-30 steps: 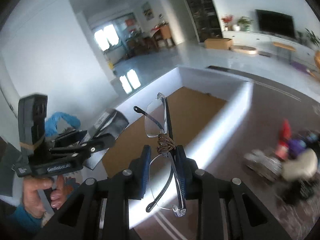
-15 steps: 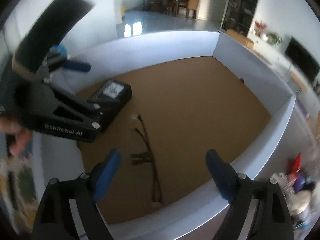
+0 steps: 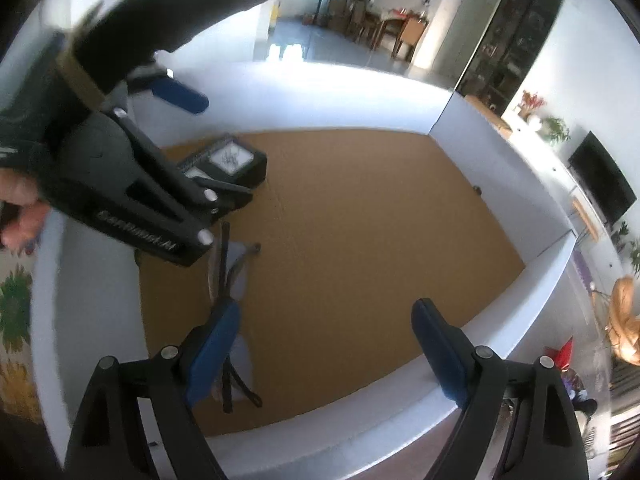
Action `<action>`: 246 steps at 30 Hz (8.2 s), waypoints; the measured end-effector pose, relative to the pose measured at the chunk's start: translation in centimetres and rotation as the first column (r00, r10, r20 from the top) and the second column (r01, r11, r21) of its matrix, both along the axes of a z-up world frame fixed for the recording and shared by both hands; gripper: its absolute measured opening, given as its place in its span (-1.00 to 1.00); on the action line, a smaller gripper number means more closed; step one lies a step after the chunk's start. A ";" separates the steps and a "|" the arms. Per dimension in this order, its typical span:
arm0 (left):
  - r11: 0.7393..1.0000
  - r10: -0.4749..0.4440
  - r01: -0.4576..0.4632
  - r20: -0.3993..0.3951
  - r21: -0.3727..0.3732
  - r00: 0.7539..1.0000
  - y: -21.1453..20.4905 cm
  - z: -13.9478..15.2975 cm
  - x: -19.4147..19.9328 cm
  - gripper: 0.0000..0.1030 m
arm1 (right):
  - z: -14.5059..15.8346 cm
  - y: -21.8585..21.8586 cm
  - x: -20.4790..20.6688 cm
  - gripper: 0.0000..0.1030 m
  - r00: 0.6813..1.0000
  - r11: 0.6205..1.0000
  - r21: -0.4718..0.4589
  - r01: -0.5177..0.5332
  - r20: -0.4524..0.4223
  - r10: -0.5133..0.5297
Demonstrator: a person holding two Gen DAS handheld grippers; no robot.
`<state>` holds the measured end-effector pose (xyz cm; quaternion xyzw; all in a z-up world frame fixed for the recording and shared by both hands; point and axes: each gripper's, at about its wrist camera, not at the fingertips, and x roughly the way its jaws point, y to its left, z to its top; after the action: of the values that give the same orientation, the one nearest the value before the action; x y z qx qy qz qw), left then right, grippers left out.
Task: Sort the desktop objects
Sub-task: 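Return both tools from the bin to the table, then grasp the silver rhinestone bow and clear acrylic clip with the left gripper, then lift the bow and acrylic clip with the left gripper, then grasp the black fuzzy gloves with the right gripper while the left holds the bow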
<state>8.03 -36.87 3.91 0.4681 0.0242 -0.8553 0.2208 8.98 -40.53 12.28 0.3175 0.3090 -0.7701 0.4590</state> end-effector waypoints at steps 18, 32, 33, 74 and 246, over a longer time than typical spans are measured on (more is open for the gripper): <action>0.994 -0.107 0.113 -0.393 -0.006 0.913 9.6 10.3 4.9 0.91 | -1.0 25.9 -6.5 1.00 0.848 0.834 -0.181 0.521 -0.002 -0.530; 0.867 -0.433 0.497 -0.444 0.031 0.784 25.0 14.6 2.5 1.00 | -6.1 40.7 -10.2 1.00 0.621 0.621 -0.018 0.784 0.047 -0.782; 0.856 -0.449 0.515 -0.428 0.046 0.784 26.0 13.9 1.9 1.00 | -6.4 40.8 -10.5 1.00 0.616 0.616 -0.017 0.788 0.063 -0.786; 0.911 -0.383 0.387 -0.058 0.143 0.922 30.7 -7.0 -12.4 1.00 | -7.4 41.5 -11.5 1.00 0.592 0.597 -0.027 0.802 0.174 -0.787; 0.853 -0.500 0.503 -0.060 0.141 0.864 27.9 -6.6 -12.8 1.00 | -6.3 40.3 -8.3 0.93 0.706 0.711 -0.087 0.698 0.250 -0.662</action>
<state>-4.82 -8.95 -2.67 0.4644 -0.0312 -0.8839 -0.0462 0.71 -0.18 6.01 0.4433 0.0528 -0.8730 0.1964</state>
